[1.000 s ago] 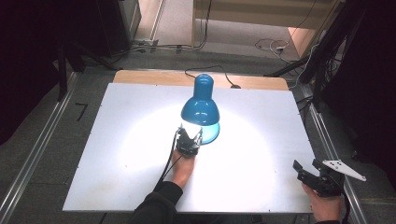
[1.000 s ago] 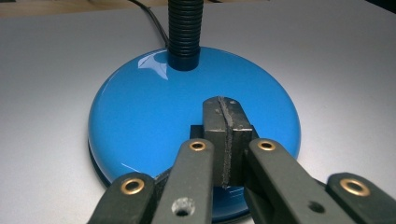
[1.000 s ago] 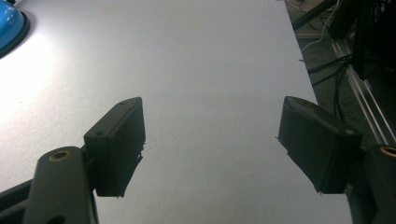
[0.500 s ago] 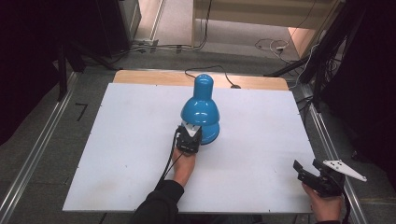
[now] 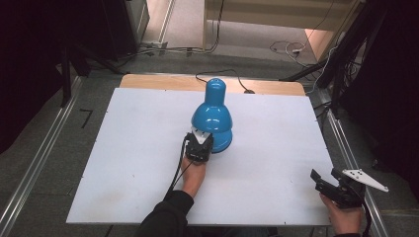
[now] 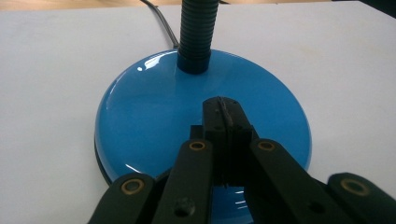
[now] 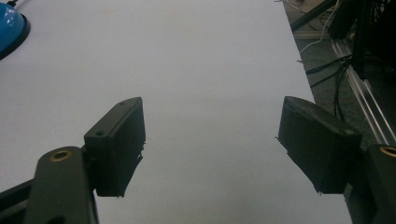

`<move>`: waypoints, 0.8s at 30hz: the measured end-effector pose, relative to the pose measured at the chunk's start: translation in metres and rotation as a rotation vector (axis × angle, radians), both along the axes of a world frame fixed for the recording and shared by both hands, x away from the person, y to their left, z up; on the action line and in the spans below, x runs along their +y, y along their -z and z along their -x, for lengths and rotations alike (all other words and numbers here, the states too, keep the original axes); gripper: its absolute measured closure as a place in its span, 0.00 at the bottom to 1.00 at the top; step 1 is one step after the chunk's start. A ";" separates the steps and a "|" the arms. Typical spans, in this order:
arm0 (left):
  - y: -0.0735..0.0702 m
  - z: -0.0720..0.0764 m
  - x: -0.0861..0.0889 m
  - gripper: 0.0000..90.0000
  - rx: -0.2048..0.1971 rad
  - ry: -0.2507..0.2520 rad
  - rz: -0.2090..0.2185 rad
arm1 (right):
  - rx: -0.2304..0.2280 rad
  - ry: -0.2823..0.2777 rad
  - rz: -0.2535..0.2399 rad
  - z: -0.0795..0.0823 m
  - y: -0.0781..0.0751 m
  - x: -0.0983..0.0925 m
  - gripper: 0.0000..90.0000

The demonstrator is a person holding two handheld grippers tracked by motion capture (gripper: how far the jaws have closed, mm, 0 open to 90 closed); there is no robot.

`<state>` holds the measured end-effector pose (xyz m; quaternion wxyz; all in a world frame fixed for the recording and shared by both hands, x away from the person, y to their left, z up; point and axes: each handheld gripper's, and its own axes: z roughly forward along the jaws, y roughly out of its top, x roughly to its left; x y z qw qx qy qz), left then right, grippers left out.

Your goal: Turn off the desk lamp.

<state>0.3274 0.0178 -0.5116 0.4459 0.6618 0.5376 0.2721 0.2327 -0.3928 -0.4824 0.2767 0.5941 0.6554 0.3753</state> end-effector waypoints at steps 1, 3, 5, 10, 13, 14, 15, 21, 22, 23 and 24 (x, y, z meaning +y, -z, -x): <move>-0.001 0.000 0.001 1.00 -0.006 -0.004 0.004 | 0.000 0.000 0.000 0.000 0.000 0.000 0.24; -0.004 0.002 0.003 1.00 -0.009 -0.008 0.010 | 0.001 0.000 -0.001 0.000 0.000 0.000 0.24; -0.005 0.003 0.005 1.00 -0.008 -0.011 0.017 | 0.000 -0.001 0.001 0.000 0.000 -0.001 0.24; -0.007 0.005 0.011 1.00 0.001 -0.009 0.012 | -0.001 -0.001 0.002 0.001 -0.001 0.000 0.24; -0.007 0.005 0.013 1.00 -0.001 -0.014 0.010 | -0.001 -0.002 0.004 0.000 0.000 0.000 0.24; -0.007 0.005 0.014 1.00 0.000 -0.016 0.011 | 0.001 -0.001 0.003 0.000 0.000 0.001 0.24; -0.007 0.005 0.014 1.00 -0.001 -0.016 0.015 | 0.002 -0.002 0.003 0.000 0.000 0.001 0.24; -0.007 0.005 0.016 0.89 0.001 -0.011 0.013 | 0.005 0.002 0.001 0.000 0.000 0.001 0.24; -0.007 0.006 0.016 0.87 0.005 -0.010 0.014 | 0.002 0.000 0.002 0.000 0.000 0.000 0.24; -0.007 0.006 0.017 0.85 0.005 -0.007 0.015 | 0.001 0.000 0.002 0.000 0.000 0.000 0.24; -0.008 0.007 0.017 0.83 0.007 -0.002 0.012 | 0.002 0.001 0.002 0.000 0.000 0.000 0.24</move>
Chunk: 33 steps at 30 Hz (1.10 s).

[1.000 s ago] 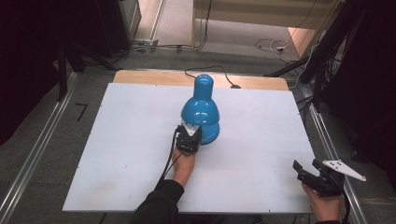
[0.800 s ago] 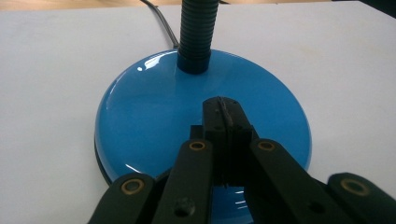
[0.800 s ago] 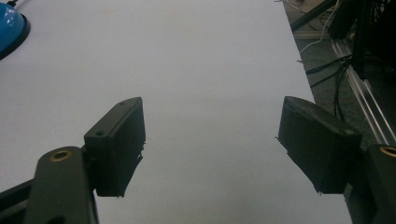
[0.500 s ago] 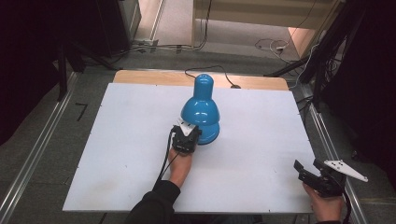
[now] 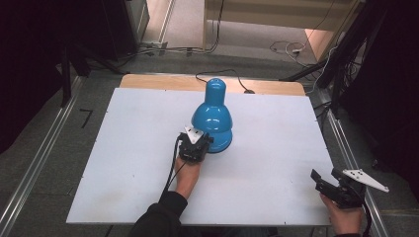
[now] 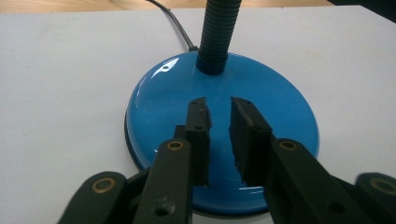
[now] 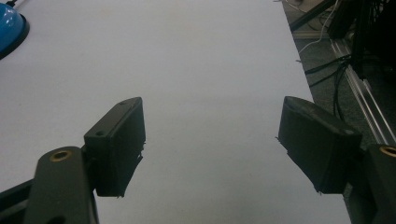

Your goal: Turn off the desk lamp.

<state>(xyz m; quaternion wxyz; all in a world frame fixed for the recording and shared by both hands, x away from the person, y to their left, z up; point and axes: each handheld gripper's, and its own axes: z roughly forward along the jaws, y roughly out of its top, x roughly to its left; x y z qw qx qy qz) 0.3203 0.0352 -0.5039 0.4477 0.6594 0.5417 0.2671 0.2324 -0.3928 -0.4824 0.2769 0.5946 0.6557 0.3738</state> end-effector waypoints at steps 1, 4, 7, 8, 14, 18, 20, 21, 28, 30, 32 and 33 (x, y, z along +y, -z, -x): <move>0.000 0.001 0.001 0.78 -0.002 0.002 -0.003 | 0.000 -0.001 0.000 0.000 0.000 0.000 0.24; -0.001 0.004 0.005 0.64 -0.003 0.018 -0.054 | -0.002 0.000 0.000 0.001 0.000 -0.001 0.24; -0.001 0.007 0.012 0.55 -0.001 0.020 -0.056 | 0.003 0.004 0.000 0.001 0.000 -0.001 0.24; -0.001 0.009 0.015 0.54 -0.002 0.022 -0.054 | 0.004 0.004 -0.001 0.001 0.000 -0.001 0.24; -0.003 0.018 0.034 0.51 -0.004 0.007 -0.036 | 0.006 0.000 0.004 0.001 0.001 0.001 0.24; -0.004 0.022 0.045 0.48 -0.010 -0.015 -0.030 | 0.011 0.000 0.006 0.000 0.001 0.002 0.24; -0.004 0.023 0.048 0.47 -0.008 -0.018 -0.032 | 0.009 -0.002 0.003 0.000 0.001 0.003 0.24; -0.003 0.023 0.050 0.46 -0.007 -0.021 -0.033 | 0.007 -0.003 0.005 0.001 0.000 0.003 0.24; 0.000 0.024 0.054 0.45 0.010 -0.030 -0.038 | 0.004 -0.006 0.002 0.001 0.000 0.002 0.24; 0.000 0.024 0.054 0.44 0.014 -0.028 -0.039 | 0.003 -0.005 0.001 0.001 0.000 0.001 0.24; 0.000 0.025 0.054 0.44 0.016 -0.025 -0.044 | 0.004 -0.004 0.001 0.001 0.000 0.001 0.24; -0.001 0.026 0.054 0.44 0.014 -0.021 -0.040 | 0.004 -0.004 0.001 0.001 0.000 0.001 0.24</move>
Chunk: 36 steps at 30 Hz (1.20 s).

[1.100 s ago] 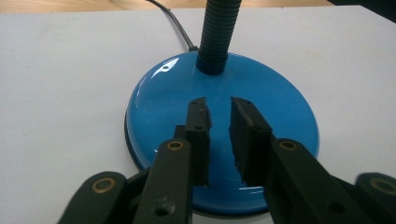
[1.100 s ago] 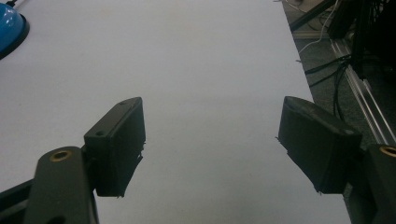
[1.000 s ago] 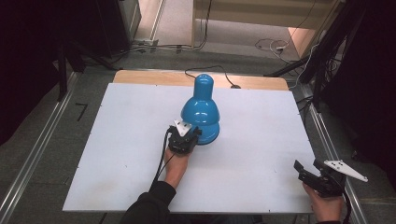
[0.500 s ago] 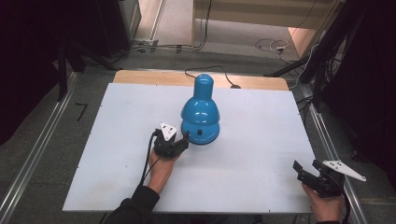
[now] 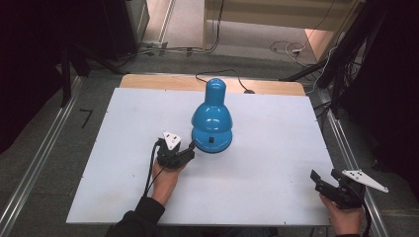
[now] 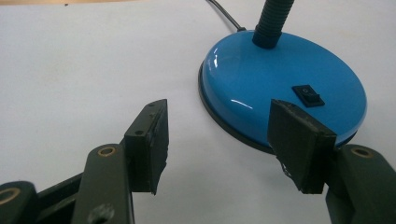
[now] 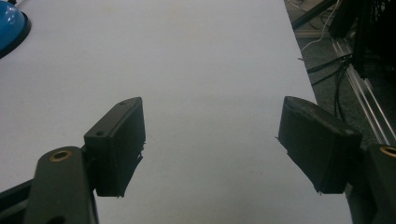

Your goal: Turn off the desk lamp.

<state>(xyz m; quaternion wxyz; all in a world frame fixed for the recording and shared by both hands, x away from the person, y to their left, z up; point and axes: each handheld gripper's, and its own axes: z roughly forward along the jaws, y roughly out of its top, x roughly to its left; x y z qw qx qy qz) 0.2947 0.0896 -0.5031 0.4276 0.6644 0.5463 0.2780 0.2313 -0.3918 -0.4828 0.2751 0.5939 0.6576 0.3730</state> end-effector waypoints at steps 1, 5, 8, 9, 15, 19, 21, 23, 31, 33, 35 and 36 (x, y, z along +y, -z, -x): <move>-0.001 0.001 0.001 0.44 -0.002 -0.001 0.001 | 0.000 0.000 0.000 0.000 0.000 0.000 0.24; -0.003 0.004 0.005 0.44 -0.003 -0.005 0.009 | 0.000 -0.001 0.001 0.000 0.000 0.000 0.24; -0.005 0.005 0.008 0.44 -0.008 -0.009 0.011 | 0.004 -0.001 0.000 0.000 0.000 0.001 0.24; -0.005 0.006 0.010 0.44 -0.006 -0.008 0.012 | 0.001 -0.002 0.001 0.000 0.000 0.000 0.24; -0.006 0.009 0.020 0.44 0.003 -0.029 0.009 | 0.003 -0.002 0.001 0.000 0.000 0.001 0.24; -0.006 0.013 0.028 0.42 0.010 -0.035 0.011 | 0.003 -0.003 0.002 0.000 0.000 0.002 0.24; -0.007 0.015 0.033 0.42 0.011 -0.039 0.016 | 0.004 -0.002 0.001 0.000 0.000 0.002 0.24; -0.009 0.017 0.038 0.42 0.013 -0.045 0.020 | 0.004 -0.002 0.001 0.000 0.000 0.002 0.24; -0.012 0.029 0.060 0.42 0.006 -0.079 0.029 | 0.005 -0.001 0.002 0.001 0.000 0.002 0.24; -0.011 0.032 0.065 0.42 0.015 -0.085 0.028 | 0.004 0.000 0.004 0.000 0.000 0.002 0.24; -0.011 0.035 0.069 0.42 0.016 -0.091 0.029 | 0.005 -0.001 0.005 0.001 0.000 0.003 0.24; -0.011 0.037 0.070 0.42 0.018 -0.093 0.027 | 0.004 -0.001 0.005 0.001 0.000 0.003 0.24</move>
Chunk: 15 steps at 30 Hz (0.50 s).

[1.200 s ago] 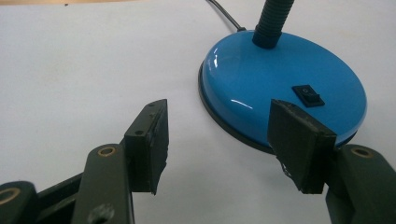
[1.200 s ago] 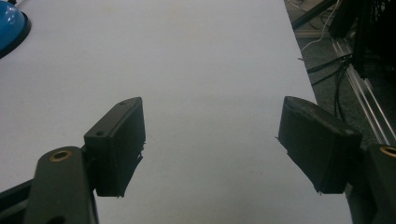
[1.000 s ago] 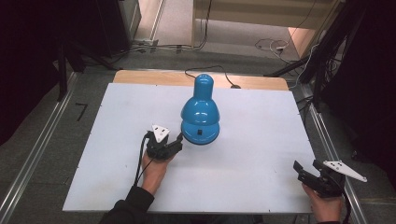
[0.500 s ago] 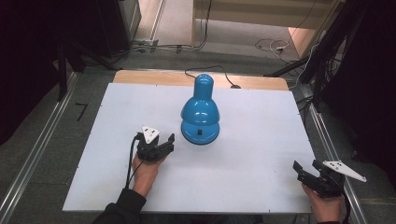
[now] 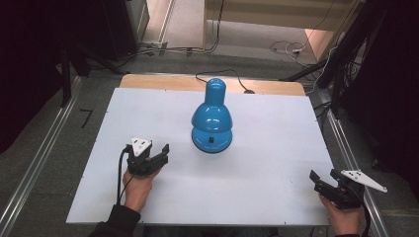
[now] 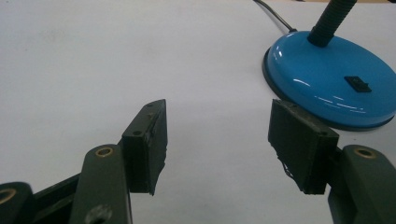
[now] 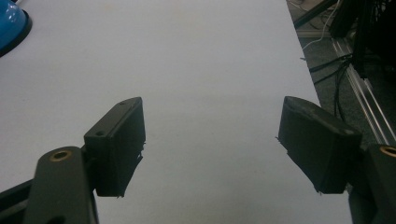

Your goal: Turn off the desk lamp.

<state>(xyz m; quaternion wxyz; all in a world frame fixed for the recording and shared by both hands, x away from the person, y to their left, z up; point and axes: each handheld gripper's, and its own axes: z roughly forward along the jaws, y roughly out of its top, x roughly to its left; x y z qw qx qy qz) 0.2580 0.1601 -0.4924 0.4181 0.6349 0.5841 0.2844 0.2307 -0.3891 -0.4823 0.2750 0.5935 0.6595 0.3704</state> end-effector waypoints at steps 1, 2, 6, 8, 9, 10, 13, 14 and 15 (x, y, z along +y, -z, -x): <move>0.000 0.002 0.002 0.42 -0.002 -0.001 -0.001 | -0.001 -0.002 0.000 0.000 0.000 0.000 0.24; 0.000 0.003 0.003 0.42 0.000 -0.003 -0.006 | -0.003 -0.004 0.002 0.000 0.000 0.000 0.24; 0.003 0.008 0.008 0.42 0.004 -0.008 -0.013 | 0.000 -0.003 0.003 0.000 0.001 0.000 0.24; 0.003 0.009 0.012 0.42 0.008 -0.012 -0.018 | -0.001 -0.004 0.001 0.000 0.000 0.000 0.24; 0.003 0.009 0.013 0.42 0.007 -0.018 -0.015 | 0.000 -0.002 0.000 0.000 0.000 0.001 0.24; 0.003 0.010 0.015 0.42 0.007 -0.021 -0.015 | 0.000 -0.003 -0.001 0.000 0.000 0.000 0.24; 0.003 0.012 0.020 0.42 0.007 -0.026 -0.016 | 0.001 0.001 -0.001 0.000 0.000 0.000 0.24; 0.003 0.012 0.021 0.42 0.005 -0.032 -0.016 | 0.001 -0.001 0.001 0.000 0.001 0.000 0.24; 0.002 0.013 0.023 0.42 0.007 -0.031 -0.018 | 0.000 -0.002 0.002 0.000 0.001 0.000 0.24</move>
